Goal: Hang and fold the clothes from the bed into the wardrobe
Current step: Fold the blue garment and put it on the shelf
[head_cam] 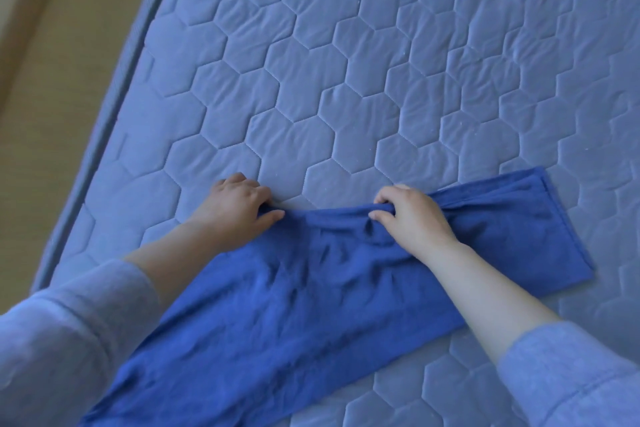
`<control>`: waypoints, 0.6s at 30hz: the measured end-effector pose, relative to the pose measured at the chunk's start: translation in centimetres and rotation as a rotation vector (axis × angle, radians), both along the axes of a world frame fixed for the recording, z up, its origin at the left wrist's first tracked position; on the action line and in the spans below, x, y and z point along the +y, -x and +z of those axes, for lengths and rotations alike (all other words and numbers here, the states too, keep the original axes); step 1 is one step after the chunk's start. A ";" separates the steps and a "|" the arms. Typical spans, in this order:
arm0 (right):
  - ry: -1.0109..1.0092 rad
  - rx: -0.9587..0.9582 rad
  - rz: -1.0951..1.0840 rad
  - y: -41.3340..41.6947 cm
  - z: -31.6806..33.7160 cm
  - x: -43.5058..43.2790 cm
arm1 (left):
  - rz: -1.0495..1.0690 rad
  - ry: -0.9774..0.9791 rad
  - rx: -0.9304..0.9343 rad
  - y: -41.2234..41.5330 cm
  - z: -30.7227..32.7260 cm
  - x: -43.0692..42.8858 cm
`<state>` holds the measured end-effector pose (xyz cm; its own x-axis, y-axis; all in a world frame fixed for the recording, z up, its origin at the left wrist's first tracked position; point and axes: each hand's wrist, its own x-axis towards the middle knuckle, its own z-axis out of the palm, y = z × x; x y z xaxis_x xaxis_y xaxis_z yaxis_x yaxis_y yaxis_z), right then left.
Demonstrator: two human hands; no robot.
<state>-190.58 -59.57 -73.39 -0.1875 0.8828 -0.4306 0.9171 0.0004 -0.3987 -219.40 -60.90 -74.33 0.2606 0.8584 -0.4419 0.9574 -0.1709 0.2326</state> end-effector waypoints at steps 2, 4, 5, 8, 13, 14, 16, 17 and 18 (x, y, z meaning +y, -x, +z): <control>-0.055 0.025 -0.055 0.4 -0.4 0.3 | 0.037 -0.017 0.010 -0.1 -0.2 0.2; -0.065 -0.007 -0.053 0.9 -1.2 0.5 | 0.077 -0.031 0.018 -0.3 -0.4 0.3; -0.061 -0.033 -0.052 1.1 -1.6 0.4 | 0.102 -0.034 0.019 -0.4 -0.5 0.2; -0.036 -0.125 -0.102 1.3 -2.6 0.1 | 0.203 -0.005 -0.016 -0.8 -0.8 -0.1; -0.122 -0.193 -0.211 0.5 -3.0 -0.8 | 0.359 0.112 -0.108 -0.6 -0.9 -0.5; -0.127 -0.204 -0.243 0.1 -2.9 -0.9 | 0.393 0.126 -0.130 -0.5 -1.0 -0.6; -0.126 -0.246 -0.277 -1.0 -2.7 -0.8 | 0.442 0.135 -0.144 -0.4 -1.1 -0.9; -0.117 -0.257 -0.280 -1.6 -2.6 -0.6 | 0.457 0.134 -0.144 -0.4 -1.1 -1.1; -0.109 -0.256 -0.270 -2.1 -2.6 -0.3 | 0.466 0.128 -0.140 -0.4 -1.1 -1.3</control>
